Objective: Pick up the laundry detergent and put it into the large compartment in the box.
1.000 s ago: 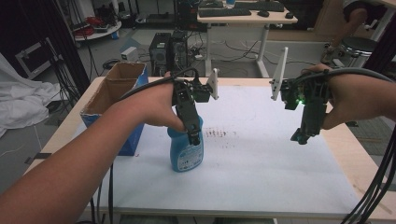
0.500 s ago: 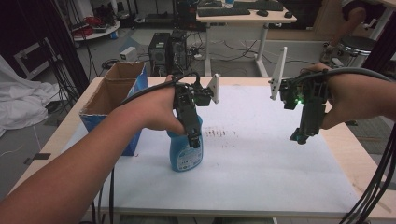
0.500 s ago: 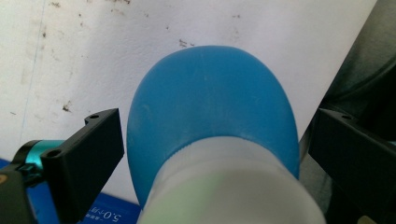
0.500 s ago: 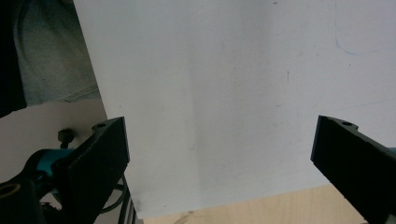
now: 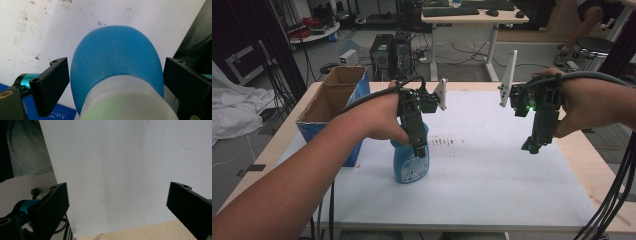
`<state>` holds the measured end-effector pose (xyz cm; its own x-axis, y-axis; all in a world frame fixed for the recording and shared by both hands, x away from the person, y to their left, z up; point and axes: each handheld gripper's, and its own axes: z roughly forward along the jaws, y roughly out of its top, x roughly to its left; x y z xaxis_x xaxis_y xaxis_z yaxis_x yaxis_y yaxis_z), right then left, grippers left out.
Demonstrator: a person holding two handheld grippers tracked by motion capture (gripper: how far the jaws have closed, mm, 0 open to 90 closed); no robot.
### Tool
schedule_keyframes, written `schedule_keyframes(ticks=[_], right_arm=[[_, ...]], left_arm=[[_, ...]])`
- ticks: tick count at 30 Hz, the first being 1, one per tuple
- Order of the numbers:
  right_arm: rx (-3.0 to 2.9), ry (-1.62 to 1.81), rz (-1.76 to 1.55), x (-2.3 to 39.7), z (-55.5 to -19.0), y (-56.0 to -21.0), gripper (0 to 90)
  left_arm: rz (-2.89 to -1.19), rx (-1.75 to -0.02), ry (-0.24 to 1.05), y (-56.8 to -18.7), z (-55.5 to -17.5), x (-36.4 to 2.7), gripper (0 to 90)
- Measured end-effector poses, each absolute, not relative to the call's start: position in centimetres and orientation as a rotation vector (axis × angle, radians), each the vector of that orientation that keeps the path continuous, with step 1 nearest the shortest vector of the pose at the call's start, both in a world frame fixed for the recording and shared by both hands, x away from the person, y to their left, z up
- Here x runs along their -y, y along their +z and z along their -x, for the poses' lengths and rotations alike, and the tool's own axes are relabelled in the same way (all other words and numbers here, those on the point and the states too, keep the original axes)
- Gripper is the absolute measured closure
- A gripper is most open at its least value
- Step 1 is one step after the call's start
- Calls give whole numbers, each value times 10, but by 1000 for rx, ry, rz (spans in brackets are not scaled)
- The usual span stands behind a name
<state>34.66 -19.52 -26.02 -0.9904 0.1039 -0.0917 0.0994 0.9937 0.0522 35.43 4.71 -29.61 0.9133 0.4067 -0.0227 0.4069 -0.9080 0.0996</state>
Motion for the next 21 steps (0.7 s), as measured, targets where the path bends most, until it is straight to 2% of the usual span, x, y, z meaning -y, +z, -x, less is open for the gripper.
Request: schedule_keyframes(ticks=[15,16,21], right_arm=[[-3044,69,-160,195,-347,-262,34],[-3046,70,-156,195,-348,-262,34],[-3048,66,-155,193,-348,-263,34]], left_arm=[[-2968,-624,3,-295,-354,-46,196],[-2968,-622,-1,-295,-354,-46,223],[-2966,-622,-6,-295,-354,-47,226]])
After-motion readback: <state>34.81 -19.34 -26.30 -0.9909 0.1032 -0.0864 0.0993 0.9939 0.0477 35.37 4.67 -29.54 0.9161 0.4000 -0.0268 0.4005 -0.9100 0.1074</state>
